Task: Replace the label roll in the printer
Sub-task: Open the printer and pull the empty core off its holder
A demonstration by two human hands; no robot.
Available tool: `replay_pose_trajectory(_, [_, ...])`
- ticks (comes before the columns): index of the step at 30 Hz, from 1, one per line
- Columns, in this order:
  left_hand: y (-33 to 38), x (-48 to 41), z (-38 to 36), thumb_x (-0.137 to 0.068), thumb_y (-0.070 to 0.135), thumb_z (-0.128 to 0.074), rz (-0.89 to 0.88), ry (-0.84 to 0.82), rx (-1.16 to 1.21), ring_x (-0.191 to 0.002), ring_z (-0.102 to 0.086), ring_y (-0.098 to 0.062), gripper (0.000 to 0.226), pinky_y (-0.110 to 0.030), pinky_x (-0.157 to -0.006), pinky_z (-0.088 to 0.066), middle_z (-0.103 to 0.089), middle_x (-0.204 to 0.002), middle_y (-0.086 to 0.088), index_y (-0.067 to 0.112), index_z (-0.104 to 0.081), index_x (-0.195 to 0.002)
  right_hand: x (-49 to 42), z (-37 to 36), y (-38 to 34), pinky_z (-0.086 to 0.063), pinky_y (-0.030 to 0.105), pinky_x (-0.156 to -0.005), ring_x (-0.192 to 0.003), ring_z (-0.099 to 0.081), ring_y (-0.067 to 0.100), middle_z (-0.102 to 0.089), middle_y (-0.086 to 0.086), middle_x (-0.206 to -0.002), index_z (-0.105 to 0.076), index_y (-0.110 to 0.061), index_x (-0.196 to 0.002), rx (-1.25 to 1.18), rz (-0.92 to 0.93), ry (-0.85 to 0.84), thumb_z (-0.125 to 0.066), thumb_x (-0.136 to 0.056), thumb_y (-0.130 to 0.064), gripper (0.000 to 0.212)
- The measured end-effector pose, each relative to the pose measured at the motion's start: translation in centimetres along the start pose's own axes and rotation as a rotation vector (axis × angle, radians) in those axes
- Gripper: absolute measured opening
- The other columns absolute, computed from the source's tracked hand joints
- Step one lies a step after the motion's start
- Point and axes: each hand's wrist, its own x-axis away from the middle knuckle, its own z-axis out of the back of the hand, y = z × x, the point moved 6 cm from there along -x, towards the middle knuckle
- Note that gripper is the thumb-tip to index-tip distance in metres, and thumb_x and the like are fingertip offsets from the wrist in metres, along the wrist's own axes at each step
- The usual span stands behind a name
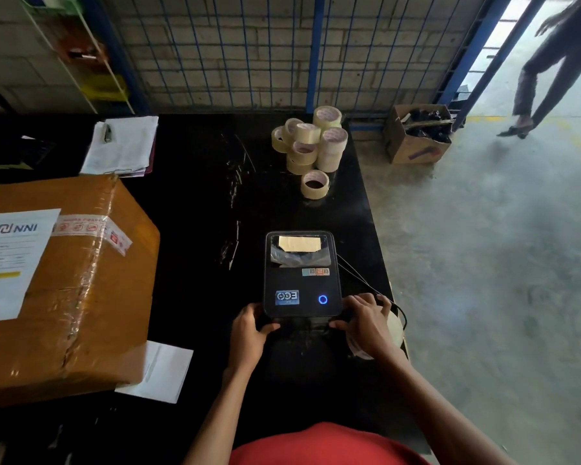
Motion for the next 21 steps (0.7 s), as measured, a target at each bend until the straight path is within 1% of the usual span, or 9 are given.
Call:
replay_pose_trajectory(2, [0.4,0.0,0.2,-0.072,0.021,-0.087,-0.034,-0.015,-0.034,-0.115,-0.062,-0.023,0.057,-0.032,-0.098,-0.051,-0.067,-0.121,-0.008,0.007,-0.062,-0.121,0.2,-0.1,-0.1,-0.013,0.042,-0.109,-0.125,-0.05,0.015,-0.069,-0.013,-0.118,-0.065,-0.032,-0.112,-0.013,0.008,0.01,-0.065,-0.079,-0.067,0.048])
replay_pose_trajectory(4, [0.6,-0.1,0.4,-0.073,0.023,-0.086,-0.045,-0.027,-0.06,-0.115,-0.062,-0.025,0.058,-0.037,-0.099,-0.052,-0.065,-0.121,-0.01,0.003,-0.061,-0.121,0.2,-0.1,-0.2,-0.012,0.041,-0.108,-0.125,-0.049,0.014,-0.069,-0.015,-0.118,-0.063,-0.032,-0.111,-0.025,0.009,0.003,-0.063,-0.081,-0.066,0.046])
replay_pose_trajectory(8, [0.9,0.2,0.5,-0.075,0.026,-0.084,-0.03,-0.043,-0.085,-0.118,-0.06,-0.026,0.06,-0.039,-0.1,-0.051,-0.063,-0.125,-0.012,0.001,-0.058,-0.123,0.7,-0.4,-0.1,-0.01,0.041,-0.109,-0.127,-0.048,0.015,-0.066,-0.014,-0.123,-0.056,-0.035,-0.119,-0.007,0.012,-0.019,-0.057,-0.086,-0.067,0.046])
replay_pose_trajectory(10, [1.1,0.6,0.3,-0.077,0.027,-0.083,-0.003,-0.047,-0.083,-0.126,-0.055,-0.027,0.065,-0.04,-0.106,-0.047,-0.059,-0.133,-0.013,0.002,-0.055,-0.13,0.9,-0.6,-0.2,-0.008,0.043,-0.112,-0.131,-0.045,0.016,-0.062,-0.011,-0.13,-0.053,-0.034,-0.124,-0.011,0.01,-0.022,-0.057,-0.088,-0.064,0.048])
replay_pose_trajectory(12, [1.4,0.9,0.3,-0.078,0.027,-0.083,0.008,-0.039,-0.066,-0.129,-0.052,-0.026,0.067,-0.037,-0.11,-0.044,-0.056,-0.136,-0.012,0.003,-0.055,-0.133,1.1,-0.8,-0.6,-0.007,0.043,-0.114,-0.135,-0.041,0.016,-0.059,-0.008,-0.135,-0.052,-0.032,-0.128,-0.041,0.008,-0.023,-0.057,-0.089,-0.059,0.048])
replay_pose_trajectory(14, [1.9,1.0,0.5,-0.077,0.025,-0.084,-0.003,-0.031,-0.024,-0.125,-0.054,-0.024,0.062,-0.033,-0.107,-0.044,-0.058,-0.132,-0.01,0.003,-0.058,-0.129,1.4,-0.7,-1.0,-0.003,0.038,-0.115,-0.138,-0.038,0.014,-0.057,-0.007,-0.138,-0.053,-0.028,-0.13,-0.084,0.004,-0.016,-0.058,-0.092,-0.054,0.046])
replay_pose_trajectory(17, [3.3,0.8,1.5,-0.08,0.023,-0.082,-0.019,0.0,0.053,-0.122,-0.056,-0.024,0.054,-0.034,-0.105,-0.045,-0.058,-0.128,-0.009,0.003,-0.063,-0.126,1.7,0.6,-1.7,0.005,0.02,-0.112,-0.134,-0.04,0.012,-0.057,-0.008,-0.133,-0.053,-0.028,-0.128,-0.223,-0.004,0.054,-0.057,-0.097,-0.047,0.037])
replay_pose_trajectory(18, [4.0,0.7,2.0,-0.081,0.023,-0.081,-0.033,0.021,0.088,-0.12,-0.057,-0.023,0.051,-0.033,-0.104,-0.046,-0.058,-0.127,-0.008,0.003,-0.064,-0.125,1.5,1.4,-2.0,0.002,0.019,-0.111,-0.132,-0.041,0.012,-0.058,-0.008,-0.13,-0.055,-0.027,-0.127,-0.274,-0.01,0.088,-0.057,-0.098,-0.045,0.034])
replay_pose_trajectory(21, [6.8,-0.5,3.5,-0.086,0.026,-0.075,-0.076,0.084,0.188,-0.116,-0.058,-0.015,0.045,-0.023,-0.099,-0.044,-0.056,-0.125,-0.003,0.007,-0.065,-0.126,-0.4,4.6,-3.5,-0.016,0.029,-0.105,-0.127,-0.043,0.011,-0.059,-0.009,-0.126,-0.061,-0.025,-0.122,-0.408,-0.084,0.2,-0.054,-0.1,-0.042,0.029])
